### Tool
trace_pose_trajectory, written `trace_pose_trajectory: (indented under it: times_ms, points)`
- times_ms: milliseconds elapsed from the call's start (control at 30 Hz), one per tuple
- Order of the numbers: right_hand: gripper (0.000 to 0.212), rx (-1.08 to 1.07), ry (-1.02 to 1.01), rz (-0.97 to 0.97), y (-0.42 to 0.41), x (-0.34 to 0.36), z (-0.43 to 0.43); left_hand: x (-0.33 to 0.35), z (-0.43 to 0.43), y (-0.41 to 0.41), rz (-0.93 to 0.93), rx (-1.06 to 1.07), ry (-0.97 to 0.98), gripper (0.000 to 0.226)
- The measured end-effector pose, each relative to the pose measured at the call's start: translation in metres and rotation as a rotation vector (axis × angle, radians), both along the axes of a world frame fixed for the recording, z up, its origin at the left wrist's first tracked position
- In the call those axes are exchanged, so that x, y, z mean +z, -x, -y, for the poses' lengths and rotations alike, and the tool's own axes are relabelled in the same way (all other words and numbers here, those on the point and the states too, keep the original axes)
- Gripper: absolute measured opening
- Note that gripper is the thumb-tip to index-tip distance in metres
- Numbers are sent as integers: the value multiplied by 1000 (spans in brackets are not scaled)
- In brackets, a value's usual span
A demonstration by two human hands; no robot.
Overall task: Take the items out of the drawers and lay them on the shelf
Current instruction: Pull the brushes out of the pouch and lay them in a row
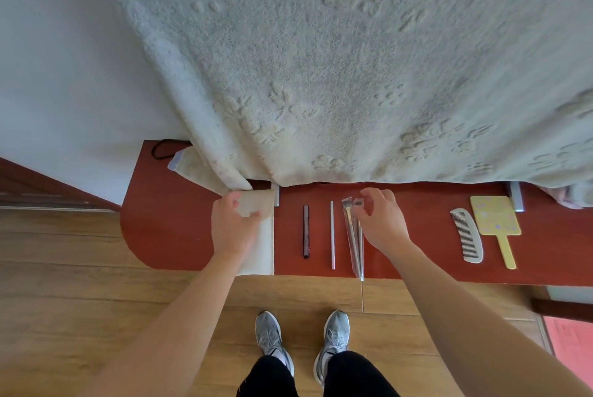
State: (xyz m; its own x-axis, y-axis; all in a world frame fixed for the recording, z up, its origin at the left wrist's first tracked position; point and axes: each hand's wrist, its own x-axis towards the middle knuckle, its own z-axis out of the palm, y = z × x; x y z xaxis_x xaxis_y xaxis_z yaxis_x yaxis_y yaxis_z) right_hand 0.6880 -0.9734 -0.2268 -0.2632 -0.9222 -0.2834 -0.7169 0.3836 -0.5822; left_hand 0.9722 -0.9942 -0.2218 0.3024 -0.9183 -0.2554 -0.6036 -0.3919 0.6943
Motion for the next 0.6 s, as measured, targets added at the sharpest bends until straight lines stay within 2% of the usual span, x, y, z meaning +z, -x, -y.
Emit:
trace_pose_trajectory:
  times_ms: [233,400,600]
  points:
    - [39,100,-12,65,-21,14,-10,-3,-14,48,-39,-261,-93,40]
    - [36,138,-16,74,-26,7,-18,-17,-13,84,93,-329,-145,41]
    - [31,135,-9,110,-17,6,-23,-30,-11,97,226,-333,-218,29]
